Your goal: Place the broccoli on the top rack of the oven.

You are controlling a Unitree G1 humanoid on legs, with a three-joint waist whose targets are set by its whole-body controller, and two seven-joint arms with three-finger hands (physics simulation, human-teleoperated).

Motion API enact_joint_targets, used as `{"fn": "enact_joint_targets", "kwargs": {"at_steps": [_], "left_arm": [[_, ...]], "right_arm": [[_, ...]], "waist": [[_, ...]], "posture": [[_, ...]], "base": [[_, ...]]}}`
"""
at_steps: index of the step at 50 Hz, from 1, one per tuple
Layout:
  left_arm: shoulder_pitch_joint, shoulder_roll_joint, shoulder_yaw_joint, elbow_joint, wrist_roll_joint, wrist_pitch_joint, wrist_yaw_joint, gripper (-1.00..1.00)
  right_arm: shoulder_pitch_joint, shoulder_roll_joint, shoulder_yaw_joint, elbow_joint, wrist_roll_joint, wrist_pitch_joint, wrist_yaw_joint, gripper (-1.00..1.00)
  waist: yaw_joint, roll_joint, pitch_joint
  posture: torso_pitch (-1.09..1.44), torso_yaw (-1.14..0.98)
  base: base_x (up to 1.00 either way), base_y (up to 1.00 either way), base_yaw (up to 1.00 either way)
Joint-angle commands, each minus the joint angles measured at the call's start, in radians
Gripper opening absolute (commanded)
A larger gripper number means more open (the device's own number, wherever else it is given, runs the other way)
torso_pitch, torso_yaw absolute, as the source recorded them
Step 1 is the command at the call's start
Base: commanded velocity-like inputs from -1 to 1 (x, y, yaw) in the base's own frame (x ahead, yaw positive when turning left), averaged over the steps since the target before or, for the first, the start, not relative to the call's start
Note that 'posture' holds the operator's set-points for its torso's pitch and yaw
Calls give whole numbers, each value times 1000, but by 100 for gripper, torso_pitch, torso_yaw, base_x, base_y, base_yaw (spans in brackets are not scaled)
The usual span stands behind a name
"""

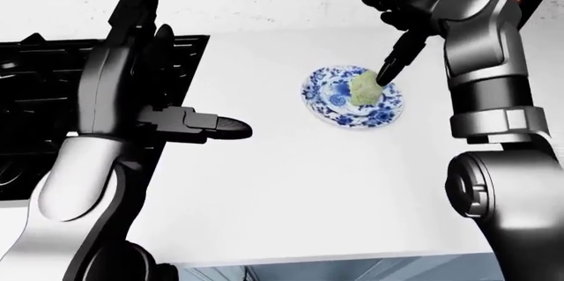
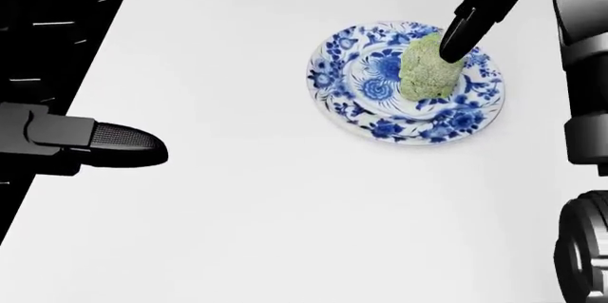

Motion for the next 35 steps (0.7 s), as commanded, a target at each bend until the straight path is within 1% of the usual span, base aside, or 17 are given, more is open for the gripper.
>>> {"fn": "enact_joint_targets", "kwargs": {"at_steps": [1,9,20,26,29,35], "left_arm": [[-23,9,8,-14,3,-32,4,100],[-14,8,12,-22,-2,-30,5,100],[4,7,6,-28,2,-38,2,100],[-4,11,7,-23,4,-33,-1,100],[-4,13,7,-26,4,-28,-1,100],[-3,11,6,-27,6,-29,-3,100]], "right_arm": [[-28,-6,-9,-31,2,-17,-23,100],[33,19,-7,-20,12,-30,-61,100],[112,43,-2,-36,28,-25,-75,100],[124,56,-9,-47,45,-13,-90,100],[109,56,-23,-20,72,-6,-140,100],[117,54,-14,-19,99,5,-164,100]], "waist": [[0,-1,-28],[0,-3,-32],[0,-3,-37],[0,-3,-37],[1,-4,-36],[2,-5,-36]], "posture": [[0,0],[0,0],[0,0],[0,0],[0,0],[0,0]], "base": [[0,0,0],[0,0,0],[0,0,0],[0,0,0],[0,0,0],[0,0,0]]}}
